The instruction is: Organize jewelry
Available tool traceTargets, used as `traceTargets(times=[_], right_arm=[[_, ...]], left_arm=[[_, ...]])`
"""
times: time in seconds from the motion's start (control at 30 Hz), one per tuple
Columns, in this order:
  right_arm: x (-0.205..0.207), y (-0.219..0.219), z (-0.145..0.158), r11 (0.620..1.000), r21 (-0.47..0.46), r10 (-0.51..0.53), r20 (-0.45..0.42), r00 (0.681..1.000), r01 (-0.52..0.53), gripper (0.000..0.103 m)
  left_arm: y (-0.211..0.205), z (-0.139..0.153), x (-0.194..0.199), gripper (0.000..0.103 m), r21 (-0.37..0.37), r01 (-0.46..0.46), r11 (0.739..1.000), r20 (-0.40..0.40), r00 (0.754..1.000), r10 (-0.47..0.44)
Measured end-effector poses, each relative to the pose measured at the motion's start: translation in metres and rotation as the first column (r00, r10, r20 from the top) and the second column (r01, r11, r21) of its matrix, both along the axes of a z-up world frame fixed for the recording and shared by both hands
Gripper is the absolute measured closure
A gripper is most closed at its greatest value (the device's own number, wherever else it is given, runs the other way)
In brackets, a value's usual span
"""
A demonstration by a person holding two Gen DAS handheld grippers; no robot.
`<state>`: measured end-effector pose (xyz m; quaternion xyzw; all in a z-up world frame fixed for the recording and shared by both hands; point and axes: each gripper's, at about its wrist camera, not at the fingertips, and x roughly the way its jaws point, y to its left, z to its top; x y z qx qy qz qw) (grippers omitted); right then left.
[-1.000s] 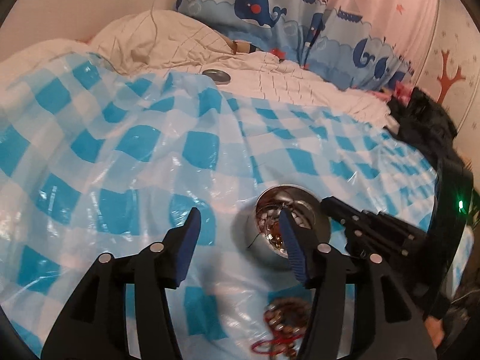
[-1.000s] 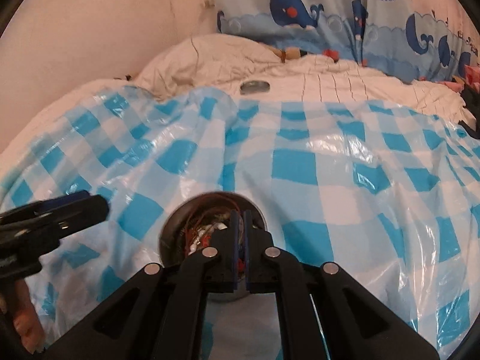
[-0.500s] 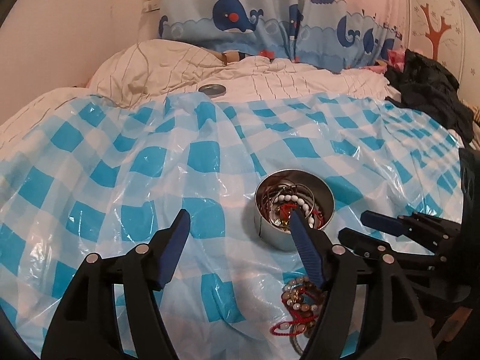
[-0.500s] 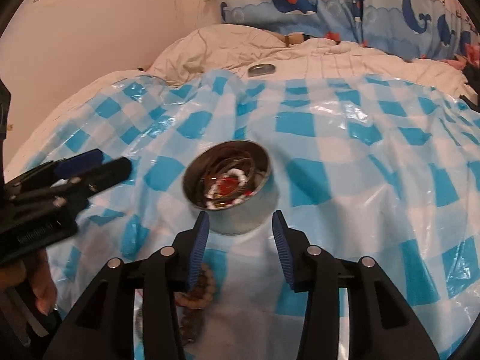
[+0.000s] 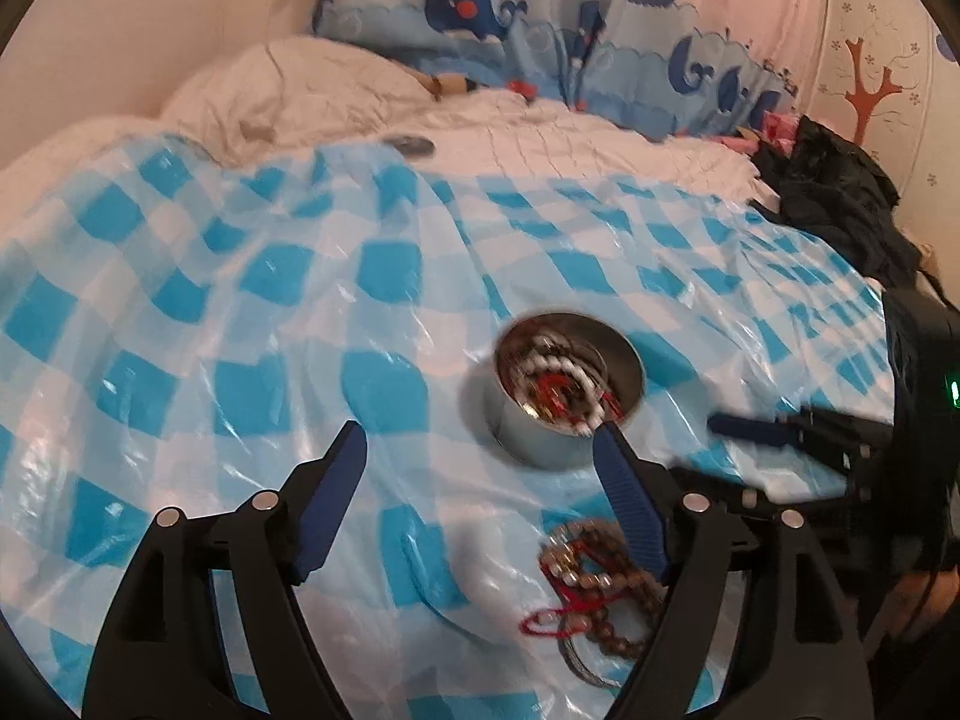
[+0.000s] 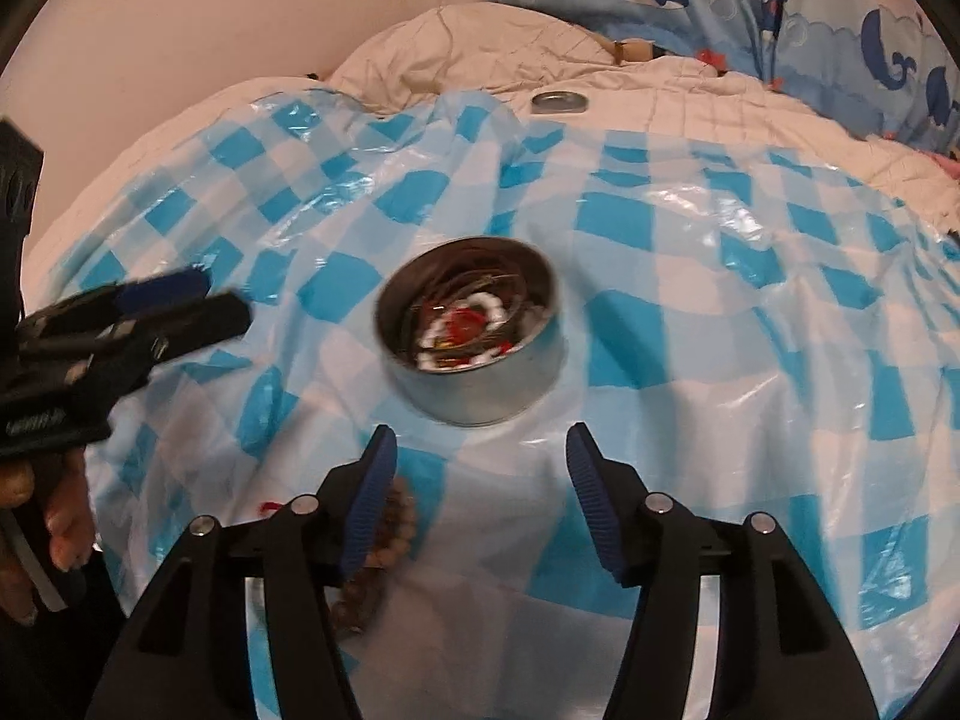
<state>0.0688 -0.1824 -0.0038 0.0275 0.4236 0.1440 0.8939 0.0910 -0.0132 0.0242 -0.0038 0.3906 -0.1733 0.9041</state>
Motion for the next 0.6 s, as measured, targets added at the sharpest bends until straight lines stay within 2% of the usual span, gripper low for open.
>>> traceTargets(times=[0.03, 0.13, 0.3, 0.37, 0.47, 0.5, 0.53, 0.57, 0.6], right_arm=[[0.001, -0.002, 0.000, 1.000, -0.001, -0.001, -0.006, 1.000, 0.001, 0.044], [0.000, 0.003, -0.004, 0.994, 0.037, 0.101, -0.053, 0.993, -0.099, 0.044], [-0.009, 0.040, -0.019, 0.966, -0.002, 0.255, -0.106, 0.961, -0.257, 0.043], [-0.011, 0.048, -0.026, 0.962, -0.027, 0.268, -0.117, 0.956, -0.273, 0.043], [-0.010, 0.052, -0.032, 0.962, -0.009, 0.269, -0.135, 0.953, -0.273, 0.043], [-0.009, 0.052, -0.032, 0.962, -0.001, 0.271, -0.137, 0.953, -0.274, 0.048], [-0.009, 0.052, -0.032, 0.961, 0.007, 0.274, -0.136, 0.952, -0.276, 0.061], [-0.009, 0.051, -0.032, 0.961, 0.015, 0.276, -0.139, 0.951, -0.277, 0.065], [-0.008, 0.050, -0.031, 0.961, 0.019, 0.275, -0.137, 0.952, -0.275, 0.079]], left_arm=[[-0.001, -0.005, 0.000, 0.029, -0.006, 0.018, 1.000, -0.022, 1.000, -0.019], [-0.002, -0.012, -0.002, 0.029, 0.002, 0.019, 1.000, -0.037, 0.999, -0.019], [0.006, -0.014, 0.001, 0.027, -0.003, -0.015, 1.000, -0.048, 0.999, 0.015], [0.008, -0.014, 0.001, 0.026, -0.008, -0.027, 1.000, -0.048, 0.999, 0.026], [0.008, -0.014, 0.001, 0.026, -0.003, -0.024, 1.000, -0.049, 0.998, 0.024], [0.008, -0.014, 0.001, 0.026, -0.002, -0.023, 1.000, -0.050, 0.998, 0.023], [0.007, -0.014, 0.001, 0.025, 0.000, -0.020, 1.000, -0.050, 0.999, 0.020], [0.007, -0.014, 0.001, 0.025, 0.002, -0.020, 1.000, -0.049, 0.999, 0.020], [0.007, -0.014, 0.001, 0.025, 0.003, -0.021, 1.000, -0.049, 0.999, 0.021]])
